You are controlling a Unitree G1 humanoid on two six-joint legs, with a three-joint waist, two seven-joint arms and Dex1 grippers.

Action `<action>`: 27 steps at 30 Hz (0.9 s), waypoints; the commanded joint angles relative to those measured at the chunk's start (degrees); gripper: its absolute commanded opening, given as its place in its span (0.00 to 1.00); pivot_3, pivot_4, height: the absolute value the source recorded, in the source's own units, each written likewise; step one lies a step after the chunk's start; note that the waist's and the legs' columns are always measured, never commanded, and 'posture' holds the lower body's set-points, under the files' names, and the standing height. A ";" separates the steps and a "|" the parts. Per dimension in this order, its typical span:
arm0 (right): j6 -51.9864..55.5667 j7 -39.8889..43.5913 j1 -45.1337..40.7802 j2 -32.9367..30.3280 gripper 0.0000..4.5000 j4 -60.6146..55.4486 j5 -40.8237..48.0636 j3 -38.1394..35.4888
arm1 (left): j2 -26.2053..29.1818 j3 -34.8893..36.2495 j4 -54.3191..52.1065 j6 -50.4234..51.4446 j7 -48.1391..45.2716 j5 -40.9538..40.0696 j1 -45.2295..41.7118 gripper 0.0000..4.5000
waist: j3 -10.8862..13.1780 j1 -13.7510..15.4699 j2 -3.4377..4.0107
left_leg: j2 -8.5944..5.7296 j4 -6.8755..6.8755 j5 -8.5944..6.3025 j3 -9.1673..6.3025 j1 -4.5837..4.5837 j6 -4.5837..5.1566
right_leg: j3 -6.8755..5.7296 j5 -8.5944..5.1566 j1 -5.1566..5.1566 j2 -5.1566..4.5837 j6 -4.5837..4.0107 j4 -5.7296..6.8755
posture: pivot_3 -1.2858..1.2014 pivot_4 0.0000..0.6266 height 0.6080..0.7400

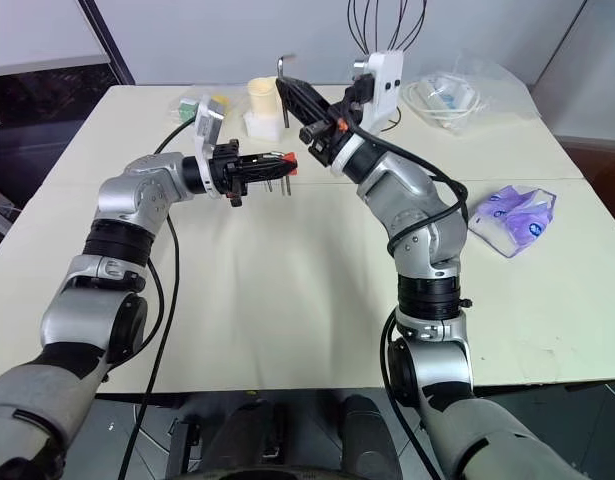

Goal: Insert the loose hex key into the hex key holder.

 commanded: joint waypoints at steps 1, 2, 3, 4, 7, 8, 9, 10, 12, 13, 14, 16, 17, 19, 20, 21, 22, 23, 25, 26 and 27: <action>-2.28 0.53 -0.26 0.29 0.01 -1.71 0.17 0.75 | 0.16 2.06 -4.19 0.70 -0.14 -1.59 -1.78 0.00 | 0.00 0.01 0.00 | 0.00 0.00 0.00 0.00 -0.02 0.00 | 0.00 0.00 -0.03 0.00 0.00 0.00 | 0.52 0.24 1.00; -2.62 0.59 -0.15 0.31 0.01 -1.39 0.03 0.89 | 0.16 2.30 -4.58 0.92 -0.03 -1.75 -1.83 0.00 | 0.00 0.01 0.00 | 0.00 0.00 0.00 0.00 -0.03 0.00 | 0.00 0.00 -0.04 0.00 0.00 0.00 | 0.52 0.24 1.00; -2.80 0.62 -0.05 0.25 0.01 -1.27 0.03 0.95 | 0.11 2.46 -4.94 1.15 0.10 -1.85 -1.82 0.00 | 0.00 0.01 0.00 | 0.00 0.00 0.00 0.00 -0.04 0.00 | 0.00 0.00 -0.04 0.00 0.00 0.00 | 0.52 0.24 1.00; -3.11 0.71 0.01 0.20 0.01 -0.89 -0.03 1.05 | -0.02 2.85 -5.10 1.53 0.31 -2.17 -1.93 0.00 | 0.00 0.01 0.00 | 0.00 0.00 0.00 0.00 -0.04 0.00 | 0.00 0.00 -0.04 0.00 0.00 0.00 | 0.52 0.24 1.00; -4.11 1.01 0.07 0.04 0.01 0.62 -0.40 1.25 | -0.25 3.14 -5.69 1.81 0.60 -2.25 -1.76 0.00 | 0.00 0.01 0.00 | 0.00 0.00 0.00 0.00 -0.03 0.00 | 0.00 0.00 -0.04 0.00 0.00 0.00 | 0.52 0.24 1.00; -4.31 1.08 0.10 -0.05 0.01 0.89 -0.49 1.27 | -0.29 3.14 -6.00 1.95 0.66 -2.27 -1.63 0.00 | 0.00 0.00 0.00 | 0.00 0.01 0.00 0.00 -0.03 0.00 | 0.00 0.00 -0.04 0.00 0.00 0.00 | 0.52 0.24 1.00; -4.50 1.13 0.10 -0.13 0.01 1.15 -0.55 1.27 | -0.32 3.17 -6.19 2.11 0.71 -2.32 -1.55 0.00 | 0.00 0.01 0.00 | 0.00 0.01 0.00 0.00 -0.03 0.00 | 0.00 0.00 -0.04 0.00 0.00 0.00 | 0.52 0.24 1.00; -4.69 1.19 0.08 -0.19 0.01 1.42 -0.61 1.26 | -0.32 3.16 -6.27 2.13 0.69 -2.31 -1.49 0.00 | 0.00 0.01 0.00 | 0.00 0.01 0.00 0.00 -0.04 0.00 | 0.00 0.00 -0.04 0.00 0.00 0.00 | 0.52 0.24 1.00; -5.05 1.29 0.13 -0.35 0.01 1.90 -0.80 1.26 | -0.32 3.23 -6.36 2.16 0.74 -2.35 -1.40 0.00 | 0.00 0.01 0.00 | 0.00 0.01 0.00 0.00 -0.04 0.00 | 0.00 0.00 -0.04 0.00 0.00 0.00 | 0.52 0.24 1.00; -5.20 1.33 0.18 -0.40 0.01 2.04 -0.88 1.27 | -0.33 3.27 -6.42 2.19 0.78 -2.39 -1.37 0.00 | 0.00 0.01 0.00 | 0.00 0.01 0.00 0.00 -0.04 0.00 | 0.00 0.00 -0.04 0.00 0.00 0.00 | 0.52 0.24 1.00; -5.42 1.50 0.33 -0.49 0.01 2.31 -1.06 1.28 | -0.31 3.29 -6.35 2.12 0.78 -2.36 -1.37 0.00 | 0.00 0.02 0.00 | 0.00 0.01 0.00 0.00 -0.04 -0.01 | 0.00 0.00 -0.04 0.00 0.00 0.00 | 0.52 0.24 1.00; -5.91 1.81 0.68 -0.72 0.01 2.90 -1.53 1.32 | -0.24 3.32 -6.03 1.90 0.73 -2.23 -1.32 0.00 | 0.00 0.02 0.00 | 0.00 0.01 0.00 0.00 -0.04 -0.01 | 0.00 0.00 -0.04 0.00 0.00 0.00 | 0.52 0.24 1.00; -6.12 1.92 0.87 -0.84 0.01 3.09 -1.73 1.34 | -0.20 3.29 -5.90 1.73 0.69 -2.12 -1.22 0.00 | 0.00 0.01 0.00 | 0.00 0.01 0.00 0.00 -0.04 -0.01 | 0.00 0.00 -0.04 0.00 0.00 0.00 | 0.52 0.24 1.00; -6.37 2.02 1.02 -0.98 0.01 3.30 -1.93 1.32 | -0.13 3.22 -5.67 1.47 0.64 -1.92 -1.05 0.00 | 0.00 0.04 0.00 | 0.00 0.01 0.00 0.00 -0.04 -0.01 | 0.00 0.00 -0.04 0.00 0.00 0.00 | 0.52 0.24 1.00; -6.46 2.02 1.03 -1.02 0.01 3.34 -1.96 1.30 | -0.08 3.20 -5.61 1.40 0.62 -1.85 -1.00 0.00 | 0.00 0.04 0.00 | 0.00 0.01 0.00 0.00 -0.04 -0.01 | 0.00 0.00 -0.04 0.00 0.00 0.00 | 0.52 0.24 1.00; -6.56 2.02 0.94 -1.06 0.01 3.42 -1.89 1.20 | 0.06 3.08 -5.33 1.20 0.57 -1.60 -0.92 0.00 | 0.00 0.03 0.00 | 0.00 0.01 0.00 0.00 -0.05 -0.01 | 0.00 0.00 -0.04 0.00 0.00 0.00 | 0.52 0.24 1.00; -6.69 2.04 0.82 -1.09 0.01 3.49 -1.85 1.09 | 0.18 2.97 -4.95 0.95 0.47 -1.34 -0.82 0.00 | 0.00 0.03 0.00 | 0.00 0.01 0.00 0.00 -0.05 -0.01 | 0.00 0.00 -0.04 0.00 0.00 0.00 | 0.52 0.24 1.00; -6.80 2.01 0.62 -1.08 0.01 3.56 -1.79 0.98 | 0.30 2.89 -4.43 0.54 0.46 -1.01 -0.72 0.00 | 0.00 0.03 0.00 | 0.00 0.01 0.00 0.00 -0.05 -0.01 | 0.00 0.00 -0.05 0.00 0.00 0.00 | 0.52 0.24 1.00; -7.02 1.96 0.39 -1.05 0.01 3.57 -1.69 0.89 | 0.43 2.83 -3.81 0.03 0.46 -0.66 -0.62 0.00 | 0.00 0.02 0.00 | 0.00 0.01 0.01 0.00 -0.05 -0.01 | 0.00 0.00 -0.05 0.00 0.00 0.00 | 0.52 0.24 1.00; -7.07 1.93 0.31 -1.02 0.01 3.53 -1.62 0.87 | 0.46 2.81 -3.71 -0.06 0.38 -0.59 -0.58 0.00 | 0.00 0.00 0.00 | 0.00 0.01 0.01 0.00 -0.05 -0.01 | 0.00 0.00 -0.05 0.00 0.00 0.01 | 0.52 0.24 1.00; -7.11 1.90 0.23 -1.00 0.01 3.47 -1.56 0.84 | 0.50 2.72 -3.65 -0.09 0.29 -0.48 -0.53 0.00 | 0.00 0.00 0.00 | 0.00 0.01 0.01 0.00 -0.05 -0.01 | 0.00 0.00 -0.06 0.01 0.00 0.01 | 0.52 0.24 1.00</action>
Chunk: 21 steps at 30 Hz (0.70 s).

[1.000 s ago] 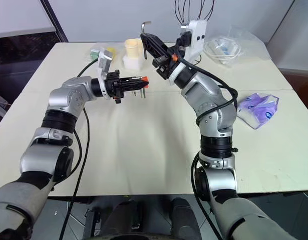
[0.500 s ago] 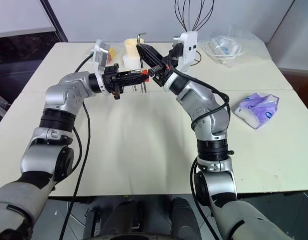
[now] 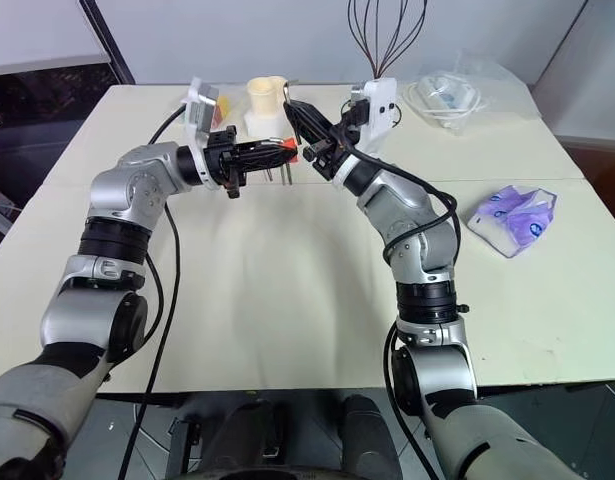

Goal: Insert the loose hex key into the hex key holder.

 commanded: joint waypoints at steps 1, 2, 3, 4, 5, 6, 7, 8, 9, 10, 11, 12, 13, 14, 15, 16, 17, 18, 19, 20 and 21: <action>-1.48 0.16 -1.74 0.08 0.01 -1.55 0.74 -0.58 | 0.65 0.74 -0.61 -1.53 -0.53 0.39 -0.36 0.00 | 0.00 0.01 0.00 | 0.00 0.00 0.00 0.00 0.00 0.00 | 0.00 0.00 0.00 0.00 0.00 0.00 | 0.52 0.24 1.00; -1.49 0.12 -1.83 0.12 0.01 -1.62 0.81 -0.61 | 0.72 0.52 -0.54 -1.70 -0.72 0.73 -0.20 0.00 | 0.00 0.02 0.00 | 0.00 0.00 0.00 0.00 0.00 0.00 | 0.00 0.00 0.00 0.00 0.00 0.00 | 0.52 0.24 1.00; -1.50 0.08 -1.90 0.18 0.01 -1.73 0.85 -0.61 | 0.78 0.25 -0.44 -2.01 -0.88 1.17 0.00 0.00 | 0.00 0.02 0.00 | 0.00 0.00 0.00 0.00 0.00 0.00 | 0.00 0.00 0.00 0.00 0.00 0.00 | 0.52 0.24 1.00; -1.50 0.05 -1.96 0.22 0.01 -1.82 0.89 -0.60 | 0.82 0.03 -0.35 -2.32 -1.01 1.53 0.15 0.00 | 0.00 0.03 0.00 | 0.00 0.00 0.00 0.00 0.00 0.00 | 0.00 0.00 0.00 0.00 0.00 0.00 | 0.52 0.24 1.00; -1.46 -0.01 -2.00 0.28 0.01 -1.97 0.94 -0.57 | 0.81 -0.05 -0.31 -2.52 -1.08 1.75 0.27 0.00 | 0.00 0.02 0.00 | 0.00 0.00 0.00 0.00 0.00 0.00 | 0.00 0.00 0.00 0.00 0.00 0.00 | 0.52 0.24 1.00; -1.39 -0.06 -2.03 0.33 0.01 -2.13 1.01 -0.55 | 0.75 -0.04 -0.28 -2.70 -1.11 1.90 0.33 0.00 | 0.00 0.03 0.00 | 0.00 0.00 0.00 0.00 0.00 0.00 | 0.00 0.00 0.00 0.00 0.00 0.00 | 0.52 0.24 1.00; -1.32 -0.12 -2.05 0.39 0.01 -2.26 1.12 -0.56 | 0.65 0.04 -0.24 -2.74 -1.08 1.98 0.32 0.00 | 0.00 0.02 0.00 | 0.00 0.00 0.00 0.00 0.00 0.00 | 0.00 0.00 0.00 0.00 0.00 0.00 | 0.52 0.24 1.00; -1.24 -0.18 -2.04 0.46 0.01 -2.38 1.21 -0.56 | 0.56 0.12 -0.26 -2.74 -1.02 2.00 0.28 0.00 | 0.00 0.02 0.00 | 0.00 0.00 0.00 0.00 0.00 0.00 | 0.00 0.00 0.00 0.00 0.00 0.00 | 0.52 0.24 1.00; -1.17 -0.22 -1.94 0.52 0.01 -2.51 1.26 -0.49 | 0.40 0.16 -0.34 -2.68 -0.90 1.96 0.15 0.00 | 0.00 0.02 0.00 | 0.00 0.00 0.00 0.00 -0.01 0.00 | 0.00 0.00 0.00 0.00 0.00 0.00 | 0.52 0.24 1.00; -1.12 -0.25 -1.76 0.58 0.01 -2.67 1.29 -0.37 | 0.25 0.17 -0.51 -2.61 -0.82 1.90 0.08 0.00 | 0.00 0.03 0.00 | 0.00 0.00 0.00 0.00 -0.01 0.00 | 0.00 0.00 0.00 0.00 0.00 0.00 | 0.52 0.24 1.00; -1.09 -0.26 -1.57 0.63 0.01 -2.81 1.29 -0.23 | 0.13 0.14 -0.68 -2.57 -0.76 1.84 0.02 0.00 | 0.00 0.03 0.00 | 0.00 0.00 0.00 0.00 -0.01 0.00 | 0.00 0.00 0.00 0.00 0.00 0.00 | 0.52 0.24 1.00; -1.04 -0.26 -1.39 0.70 0.01 -2.91 1.33 -0.10 | -0.05 0.14 -0.84 -2.58 -0.66 1.78 -0.07 0.00 | 0.00 0.04 0.00 | 0.00 0.00 0.00 0.00 -0.01 0.00 | 0.00 0.00 0.00 0.00 0.00 0.00 | 0.52 0.24 1.00; -1.00 -0.27 -1.28 0.75 0.01 -2.99 1.36 -0.03 | -0.17 0.14 -0.94 -2.58 -0.59 1.76 -0.13 0.00 | 0.00 0.05 0.00 | 0.00 0.00 0.00 0.00 -0.01 0.00 | 0.00 0.00 0.00 0.00 0.00 0.00 | 0.52 0.24 1.00; -0.97 -0.29 -1.22 0.82 0.01 -3.03 1.40 0.03 | -0.31 0.13 -1.00 -2.66 -0.51 1.76 -0.23 0.00 | 0.00 0.05 0.00 | 0.00 0.00 0.00 0.00 -0.01 0.00 | 0.00 0.00 0.00 -0.01 0.00 0.00 | 0.52 0.24 1.00; -0.93 -0.33 -1.18 0.88 0.01 -3.08 1.44 0.05 | -0.44 0.14 -1.00 -2.75 -0.42 1.77 -0.32 0.00 | 0.00 0.05 0.00 | 0.00 0.00 0.00 0.00 -0.01 0.00 | 0.00 0.00 0.00 -0.01 0.00 0.00 | 0.52 0.24 1.00; -0.91 -0.37 -1.14 0.97 0.01 -3.13 1.48 0.09 | -0.58 0.18 -0.93 -2.87 -0.31 1.76 -0.44 0.00 | 0.00 0.05 0.00 | 0.00 0.00 0.00 0.00 -0.01 0.00 | 0.00 0.00 0.00 -0.01 0.00 0.00 | 0.52 0.24 1.00; -0.87 -0.44 -1.11 1.09 0.01 -3.19 1.54 0.12 | -0.74 0.22 -0.84 -2.99 -0.20 1.77 -0.57 0.00 | 0.00 0.07 0.00 | 0.00 0.00 0.00 0.00 -0.01 0.00 | 0.00 0.00 0.00 -0.01 0.00 0.00 | 0.52 0.24 1.00; -0.87 -0.50 -1.07 1.19 0.01 -3.25 1.55 0.17 | -0.91 0.29 -0.75 -3.07 -0.08 1.75 -0.72 0.00 | 0.00 0.07 0.00 | 0.00 0.00 0.00 0.00 -0.01 0.00 | 0.00 0.00 0.00 -0.01 0.00 0.00 | 0.52 0.24 1.00; -0.89 -0.55 -1.00 1.30 0.01 -3.30 1.52 0.26 | -1.13 0.40 -0.71 -3.11 0.08 1.67 -0.91 0.00 | 0.00 0.05 0.00 | 0.00 0.01 0.00 0.00 -0.01 0.00 | 0.00 0.00 0.00 0.00 0.00 0.00 | 0.52 0.24 1.00; -0.91 -0.58 -0.92 1.41 0.01 -3.33 1.48 0.33 | -1.30 0.49 -0.72 -3.12 0.22 1.62 -1.07 0.00 | 0.00 0.05 0.00 | 0.00 0.01 0.00 0.00 -0.01 0.00 | 0.00 0.00 0.00 -0.01 0.00 0.00 | 0.52 0.24 1.00; -0.91 -0.61 -0.82 1.52 0.01 -3.35 1.46 0.37 | -1.47 0.61 -0.79 -3.09 0.35 1.51 -1.23 0.00 | 0.00 0.05 0.00 | 0.00 0.01 0.00 0.00 -0.01 0.00 | 0.00 0.00 0.00 -0.01 0.00 0.00 | 0.52 0.24 1.00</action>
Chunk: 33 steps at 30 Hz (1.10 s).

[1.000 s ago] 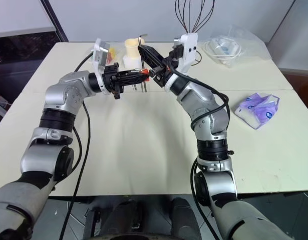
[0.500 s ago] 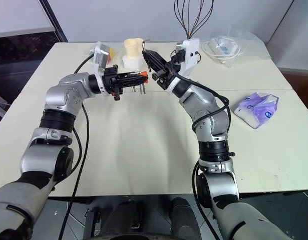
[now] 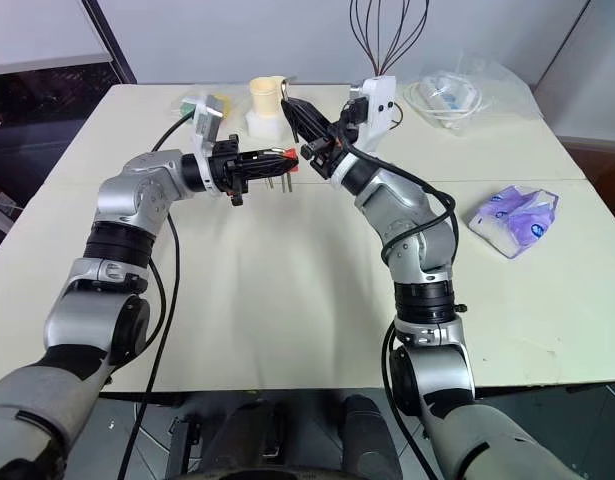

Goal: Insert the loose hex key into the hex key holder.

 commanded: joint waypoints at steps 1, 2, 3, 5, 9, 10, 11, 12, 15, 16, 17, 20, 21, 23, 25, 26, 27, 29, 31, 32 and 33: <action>-0.88 0.00 -0.57 0.56 0.01 -3.05 0.94 0.20 | -0.39 1.15 -1.52 -0.97 0.60 -0.58 -2.18 0.00 | 0.00 -0.01 0.00 | 0.00 0.00 0.00 0.00 0.00 0.00 | 0.00 0.00 0.00 0.00 0.00 0.00 | 0.52 0.24 1.00; -0.93 0.01 -0.45 0.64 0.01 -3.03 0.89 0.28 | -0.55 1.40 -1.50 -0.95 0.85 -0.75 -2.44 0.00 | 0.00 -0.01 0.00 | 0.00 0.00 0.00 0.00 0.00 0.00 | 0.00 0.00 0.00 0.00 0.00 0.00 | 0.52 0.24 1.00; -0.96 0.03 -0.35 0.69 0.01 -2.99 0.85 0.33 | -0.67 1.59 -1.42 -0.89 1.06 -0.88 -2.69 0.00 | 0.00 -0.01 0.00 | 0.00 0.00 0.00 0.00 0.00 0.00 | 0.00 0.00 0.00 0.00 0.00 0.00 | 0.52 0.24 1.00; -1.00 0.01 -0.17 0.77 0.01 -3.00 0.82 0.43 | -0.72 1.72 -1.33 -1.05 1.28 -0.89 -2.89 0.00 | 0.00 -0.01 0.00 | 0.00 0.00 0.00 0.00 0.00 0.00 | 0.00 0.00 0.00 0.00 0.00 0.00 | 0.52 0.24 1.00; -1.07 0.01 0.06 0.85 0.01 -2.95 0.75 0.47 | -0.48 2.11 -1.07 -1.07 1.50 -0.97 -3.07 0.00 | 0.00 -0.01 0.00 | 0.00 0.00 0.00 0.00 0.00 0.00 | 0.00 0.00 0.00 0.00 0.00 0.00 | 0.52 0.24 1.00; -1.13 0.06 0.10 0.83 0.01 -2.86 0.72 0.44 | -0.36 2.30 -1.18 -0.78 1.52 -1.17 -3.08 0.00 | 0.00 -0.01 0.00 | 0.00 0.00 0.00 0.00 0.00 0.00 | 0.00 0.00 0.00 0.00 0.00 0.00 | 0.52 0.24 1.00; -1.22 0.14 0.13 0.77 0.01 -2.69 0.65 0.41 | -0.22 2.38 -1.39 -0.57 1.49 -1.27 -3.03 0.00 | 0.00 -0.01 0.00 | 0.00 0.00 0.00 0.00 0.00 0.00 | 0.00 0.00 0.00 0.00 0.00 0.00 | 0.52 0.24 1.00; -1.32 0.19 0.15 0.73 0.01 -2.52 0.59 0.35 | -0.11 2.43 -1.66 -0.36 1.49 -1.35 -2.91 0.00 | 0.00 -0.01 0.00 | 0.00 0.00 0.00 0.00 0.00 0.00 | 0.00 0.00 0.00 0.00 0.00 0.00 | 0.52 0.24 1.00; -1.68 0.37 0.04 0.61 0.01 -1.94 0.37 0.27 | 0.12 2.43 -2.48 -0.04 1.48 -1.48 -2.42 0.00 | 0.00 -0.01 0.00 | 0.00 0.00 0.00 0.00 0.00 0.00 | 0.00 0.00 0.00 0.00 0.00 0.00 | 0.52 0.24 1.00; -1.88 0.44 -0.04 0.55 0.01 -1.69 0.28 0.24 | 0.25 2.49 -2.78 0.20 1.47 -1.62 -2.30 0.00 | 0.00 -0.01 0.00 | 0.00 0.00 0.00 0.00 0.00 0.00 | 0.00 0.00 0.00 0.00 0.00 0.00 | 0.52 0.24 1.00; -2.03 0.49 -0.08 0.50 0.01 -1.53 0.23 0.23 | 0.34 2.53 -2.98 0.38 1.48 -1.72 -2.24 0.00 | 0.00 -0.01 0.00 | 0.00 0.00 0.00 0.00 0.00 0.00 | 0.00 0.00 0.00 0.00 0.00 0.00 | 0.52 0.24 1.00; -2.80 0.69 -0.36 0.33 0.01 -0.71 -0.08 0.14 | 0.83 2.40 -4.08 1.80 0.88 -2.20 -1.78 0.00 | 0.00 -0.02 0.00 | 0.00 0.00 0.00 0.00 0.00 0.00 | 0.00 0.00 0.00 0.00 0.00 0.01 | 0.52 0.24 1.00; -3.06 0.75 -0.52 0.29 0.01 -0.36 -0.18 0.06 | 0.92 2.32 -4.53 2.15 0.72 -2.26 -1.54 0.00 | 0.00 -0.03 0.00 | 0.00 0.00 0.00 0.00 0.00 -0.01 | 0.00 0.00 0.00 0.00 0.00 0.01 | 0.52 0.24 1.00; -3.46 0.80 -0.84 0.30 0.01 0.11 -0.25 -0.06 | 0.86 2.23 -5.28 2.50 0.71 -2.25 -1.08 0.00 | 0.00 -0.05 0.00 | 0.00 0.00 0.00 0.00 0.00 -0.01 | 0.00 0.00 0.00 0.00 0.00 0.01 | 0.52 0.24 1.00; -3.73 0.75 -1.10 0.45 0.01 0.18 -0.15 0.02 | 0.65 2.16 -5.97 2.74 0.86 -2.23 -0.66 0.00 | 0.00 -0.04 0.00 | 0.00 0.00 0.00 0.00 0.00 -0.01 | 0.00 0.00 0.00 0.00 0.00 0.01 | 0.52 0.24 1.00; -3.83 0.74 -1.23 0.53 0.01 0.26 -0.10 0.08 | 0.56 2.19 -5.99 2.70 0.92 -2.18 -0.65 0.00 | 0.00 -0.03 0.00 | 0.00 0.00 0.00 0.00 0.00 -0.01 | 0.00 0.00 0.00 0.00 0.00 0.01 | 0.52 0.24 1.00; -3.88 0.77 -1.28 0.60 0.01 0.31 -0.06 0.14 | 0.45 2.28 -5.80 2.51 1.08 -2.12 -0.77 0.00 | 0.00 -0.03 0.00 | 0.00 0.00 0.00 0.00 0.00 -0.01 | 0.00 0.00 0.00 0.00 0.00 0.01 | 0.52 0.24 1.00; -3.97 0.80 -1.26 0.66 0.01 0.43 -0.05 0.22 | 0.34 2.42 -5.34 2.16 1.28 -2.14 -1.09 0.00 | 0.00 -0.01 0.00 | 0.00 0.00 0.01 0.00 0.00 -0.01 | 0.00 0.00 0.00 0.00 0.00 0.01 | 0.52 0.24 1.00; -4.03 0.82 -1.07 0.64 0.01 0.45 -0.08 0.30 | 0.26 2.69 -4.88 1.81 1.69 -2.27 -1.48 0.00 | 0.00 -0.01 0.00 | 0.00 0.00 0.01 0.00 0.00 -0.01 | 0.00 0.00 0.00 0.00 0.00 0.01 | 0.52 0.24 1.00; -4.10 0.86 -1.05 0.62 0.01 0.57 -0.10 0.32 | 0.25 2.74 -4.64 1.69 1.79 -2.31 -1.65 0.00 | 0.00 -0.02 0.00 | 0.00 0.00 0.01 0.00 0.00 -0.01 | 0.00 0.00 0.00 0.00 0.00 0.01 | 0.52 0.24 1.00; -4.11 0.86 -0.92 0.57 0.01 0.63 -0.14 0.33 | 0.27 2.77 -4.45 1.53 1.89 -2.31 -1.77 0.00 | 0.00 -0.03 0.00 | 0.00 0.00 0.01 0.00 0.00 -0.01 | 0.00 0.00 0.00 0.00 0.00 0.00 | 0.52 0.24 1.00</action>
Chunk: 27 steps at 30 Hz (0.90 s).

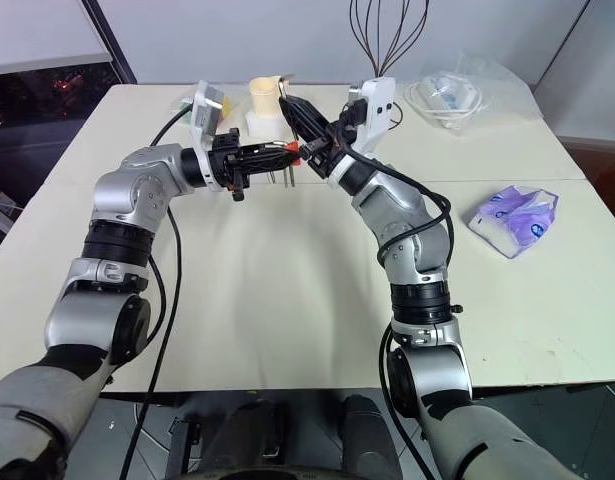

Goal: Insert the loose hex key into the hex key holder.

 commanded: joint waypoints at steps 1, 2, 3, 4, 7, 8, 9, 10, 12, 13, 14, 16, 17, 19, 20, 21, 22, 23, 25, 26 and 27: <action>-0.91 0.18 -1.00 0.11 0.01 -0.54 0.04 -0.02 | 0.11 2.12 -0.80 -1.28 0.39 -1.30 -1.80 0.00 | 0.00 0.00 0.00 | 0.00 0.00 0.00 0.00 0.00 0.00 | 0.00 0.00 0.00 0.00 0.00 0.00 | 0.52 0.24 1.00; -0.93 0.20 -0.94 0.11 0.01 -0.49 0.01 0.01 | 0.14 2.09 -0.63 -1.44 0.40 -1.28 -1.86 0.00 | 0.00 0.00 0.00 | 0.00 0.00 0.00 0.00 0.00 0.00 | 0.00 0.00 0.00 0.00 0.00 0.00 | 0.52 0.24 1.00; -0.85 0.16 -0.89 0.17 0.01 -0.66 0.09 0.05 | 0.13 2.01 -0.49 -1.58 0.38 -1.26 -1.83 0.00 | 0.00 0.00 0.00 | 0.00 0.00 0.00 0.00 0.00 0.00 | 0.00 0.00 0.00 0.00 0.00 0.00 | 0.52 0.24 1.00; -0.78 0.13 -0.88 0.22 0.01 -0.82 0.13 0.08 | 0.11 1.92 -0.40 -1.68 0.37 -1.25 -1.79 0.00 | 0.00 0.00 0.00 | 0.00 0.00 0.00 0.00 0.00 0.00 | 0.00 0.00 0.00 0.00 0.00 0.00 | 0.52 0.24 1.00; -0.68 0.09 -1.05 0.32 0.01 -1.24 0.25 0.10 | 0.05 1.21 -0.67 -1.59 -0.15 -0.98 -1.25 0.00 | 0.00 0.00 0.00 | 0.00 0.00 0.00 0.00 0.00 0.00 | 0.00 0.00 0.00 0.00 0.00 0.00 | 0.52 0.24 1.00; -0.67 0.07 -1.15 0.32 0.01 -1.33 0.28 0.08 | 0.04 0.88 -0.73 -1.80 -0.34 -0.70 -0.96 0.00 | 0.00 -0.01 0.00 | 0.00 0.00 0.00 0.00 0.00 0.00 | 0.00 0.00 0.00 0.00 0.00 0.00 | 0.52 0.24 1.00; -0.65 0.02 -1.28 0.33 0.01 -1.42 0.32 0.05 | 0.02 0.52 -0.75 -2.06 -0.52 -0.36 -0.65 0.00 | 0.00 -0.01 0.00 | 0.00 0.00 0.00 0.00 0.00 0.00 | 0.00 0.00 0.00 0.00 0.00 0.00 | 0.52 0.24 1.00; -0.69 -0.02 -1.44 0.36 0.01 -1.44 0.33 0.04 | -0.01 0.14 -0.65 -2.39 -0.73 0.00 -0.37 0.00 | 0.00 -0.01 0.00 | 0.00 0.00 0.00 0.00 0.00 0.00 | 0.00 0.00 0.00 0.00 0.00 0.00 | 0.52 0.24 1.00; -0.65 -0.06 -1.66 0.47 0.01 -1.66 0.46 0.06 | -0.26 -0.28 -0.57 -2.77 -0.90 0.32 -0.05 0.00 | 0.00 0.01 0.00 | 0.00 0.00 0.00 0.00 0.00 0.00 | 0.00 0.00 0.00 0.00 0.00 0.00 | 0.52 0.24 1.00; -0.62 -0.09 -1.70 0.53 0.01 -1.76 0.51 0.09 | -0.44 -0.36 -0.52 -2.93 -0.86 0.39 -0.04 0.00 | 0.00 0.03 0.00 | 0.00 0.00 0.00 0.00 0.00 0.00 | 0.00 0.00 0.00 0.00 0.00 0.00 | 0.52 0.24 1.00; -0.58 -0.11 -1.71 0.57 0.01 -1.84 0.54 0.12 | -0.60 -0.38 -0.48 -3.03 -0.81 0.43 -0.08 0.00 | 0.00 0.04 0.00 | 0.00 0.00 0.00 0.00 0.00 0.00 | 0.00 0.00 0.00 0.00 0.00 0.00 | 0.52 0.24 1.00; -0.53 -0.14 -1.66 0.63 0.01 -2.00 0.57 0.20 | -1.02 -0.25 -0.37 -3.12 -0.64 0.46 -0.31 0.00 | 0.00 0.03 0.00 | 0.00 0.00 0.00 0.00 0.00 0.00 | 0.00 0.00 0.00 0.00 0.00 0.00 | 0.52 0.24 1.00; -0.51 -0.15 -1.64 0.66 0.01 -2.03 0.58 0.22 | -1.20 -0.17 -0.27 -3.23 -0.56 0.50 -0.44 0.00 | 0.00 0.02 0.00 | 0.00 0.00 0.00 0.00 0.00 0.00 | 0.00 0.00 0.00 0.00 0.00 0.00 | 0.52 0.24 1.00; -0.45 -0.15 -1.47 0.70 0.01 -2.17 0.58 0.30 | -1.60 0.01 0.10 -3.58 -0.32 0.56 -0.79 0.00 | 0.00 0.02 0.00 | 0.00 0.00 0.00 0.00 0.00 0.00 | 0.00 0.00 0.00 0.00 0.00 0.00 | 0.52 0.24 1.00; -0.43 -0.15 -1.40 0.71 0.01 -2.19 0.56 0.34 | -1.75 0.12 0.40 -3.80 -0.18 0.57 -1.03 0.00 | 0.00 0.02 0.00 | 0.00 0.00 0.00 0.00 0.00 0.00 | 0.00 0.00 0.00 0.00 0.00 0.00 | 0.52 0.24 1.00; -0.42 -0.15 -1.36 0.72 0.01 -2.20 0.54 0.36 | -1.84 0.20 0.61 -3.95 -0.10 0.58 -1.18 0.00 | 0.00 0.02 0.00 | 0.00 0.00 0.00 0.00 0.00 0.00 | 0.00 0.00 0.00 0.00 0.00 0.00 | 0.52 0.24 1.00; -0.38 -0.17 -1.28 0.69 0.01 -2.24 0.53 0.36 | -1.89 0.34 0.96 -4.17 0.01 0.61 -1.46 0.00 | 0.00 0.02 0.00 | 0.00 0.00 0.00 0.00 0.00 0.00 | 0.00 0.00 0.00 0.00 0.00 0.00 | 0.52 0.24 1.00; -0.37 -0.17 -1.22 0.67 0.01 -2.28 0.52 0.35 | -1.88 0.50 1.34 -4.38 0.09 0.62 -1.75 0.00 | 0.00 0.01 0.00 | 0.00 0.00 0.00 0.00 0.00 0.00 | 0.00 0.00 0.00 0.00 0.00 0.00 | 0.52 0.24 1.00; -0.33 -0.22 -1.08 0.60 0.01 -2.34 0.53 0.28 | -1.75 0.81 1.85 -4.48 0.19 0.49 -2.19 0.00 | 0.00 0.01 0.00 | 0.00 0.00 0.00 0.00 0.00 0.00 | 0.00 0.00 0.00 0.00 0.00 0.00 | 0.52 0.24 1.00; -0.34 -0.23 -1.02 0.57 0.01 -2.34 0.51 0.25 | -1.64 0.87 1.96 -4.53 0.21 0.47 -2.29 0.00 | 0.00 0.01 0.00 | 0.00 0.00 0.00 0.00 0.00 0.00 | 0.00 0.00 0.00 0.00 0.00 0.00 | 0.52 0.24 1.00; -0.39 -0.24 -0.98 0.55 0.01 -2.26 0.48 0.22 | -1.49 0.90 2.05 -4.54 0.17 0.45 -2.32 0.00 | 0.00 0.01 0.00 | 0.00 0.00 0.00 0.00 0.00 0.00 | 0.00 0.00 0.00 0.00 0.00 0.00 | 0.52 0.24 1.00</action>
